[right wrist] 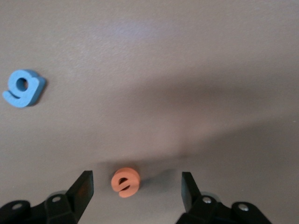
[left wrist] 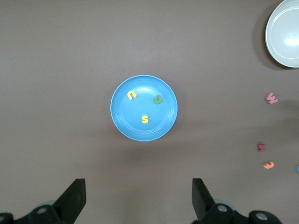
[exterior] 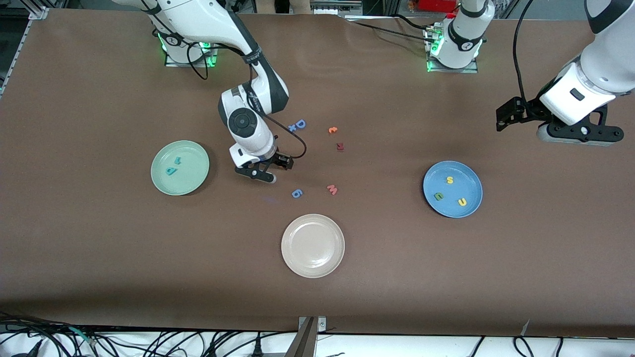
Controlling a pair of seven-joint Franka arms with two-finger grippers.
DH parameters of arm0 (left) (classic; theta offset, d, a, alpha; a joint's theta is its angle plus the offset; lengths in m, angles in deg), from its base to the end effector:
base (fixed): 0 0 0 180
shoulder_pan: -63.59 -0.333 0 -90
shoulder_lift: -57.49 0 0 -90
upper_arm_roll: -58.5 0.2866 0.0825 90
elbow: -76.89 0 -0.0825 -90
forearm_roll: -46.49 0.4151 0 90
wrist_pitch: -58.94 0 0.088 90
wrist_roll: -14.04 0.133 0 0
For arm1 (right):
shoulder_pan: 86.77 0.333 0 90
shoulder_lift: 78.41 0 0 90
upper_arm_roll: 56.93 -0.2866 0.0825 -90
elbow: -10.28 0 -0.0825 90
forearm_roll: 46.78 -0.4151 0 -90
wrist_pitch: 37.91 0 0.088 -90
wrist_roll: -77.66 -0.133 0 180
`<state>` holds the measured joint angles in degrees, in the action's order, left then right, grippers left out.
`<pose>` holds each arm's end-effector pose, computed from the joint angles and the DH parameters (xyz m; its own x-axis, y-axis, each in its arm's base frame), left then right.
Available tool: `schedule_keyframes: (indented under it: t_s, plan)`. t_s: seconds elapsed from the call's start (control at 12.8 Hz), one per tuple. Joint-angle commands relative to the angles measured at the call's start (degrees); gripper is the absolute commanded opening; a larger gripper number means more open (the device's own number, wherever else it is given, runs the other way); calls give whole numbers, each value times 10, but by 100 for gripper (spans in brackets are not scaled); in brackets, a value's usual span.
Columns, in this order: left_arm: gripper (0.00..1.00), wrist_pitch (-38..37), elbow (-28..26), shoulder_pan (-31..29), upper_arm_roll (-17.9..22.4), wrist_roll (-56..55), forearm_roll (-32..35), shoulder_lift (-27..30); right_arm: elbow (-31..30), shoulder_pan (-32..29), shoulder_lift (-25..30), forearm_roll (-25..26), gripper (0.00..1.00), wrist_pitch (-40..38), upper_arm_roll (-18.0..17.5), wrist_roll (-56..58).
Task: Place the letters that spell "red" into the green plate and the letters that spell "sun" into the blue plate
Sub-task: 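Grasp the orange e with the right gripper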
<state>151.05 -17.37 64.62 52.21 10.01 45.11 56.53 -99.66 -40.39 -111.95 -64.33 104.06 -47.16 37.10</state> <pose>0.5837 -0.0778 0.5251 0.9968 -0.0564 -0.0558 -0.0553 -0.9982 0.0219 0.5031 0.3744 0.1117 0.9577 -0.2780 -0.0737 -0.2824 -0.9576 -0.0566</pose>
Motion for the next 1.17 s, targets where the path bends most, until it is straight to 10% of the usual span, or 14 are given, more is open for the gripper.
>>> schedule_keyframes:
  t_s: [0.0,0.7,1.09]
  plan:
    - [100,-13,15,0,0,-4,-9,-5,15,19,-25,-11,85,24,3,-8]
    - [100,-10,18,0,1,2,2,-5,14,24,-34,-10,19,31,4,-12]
    - [100,-13,18,0,1,2,2,-5,15,23,-26,-10,16,23,7,-5]
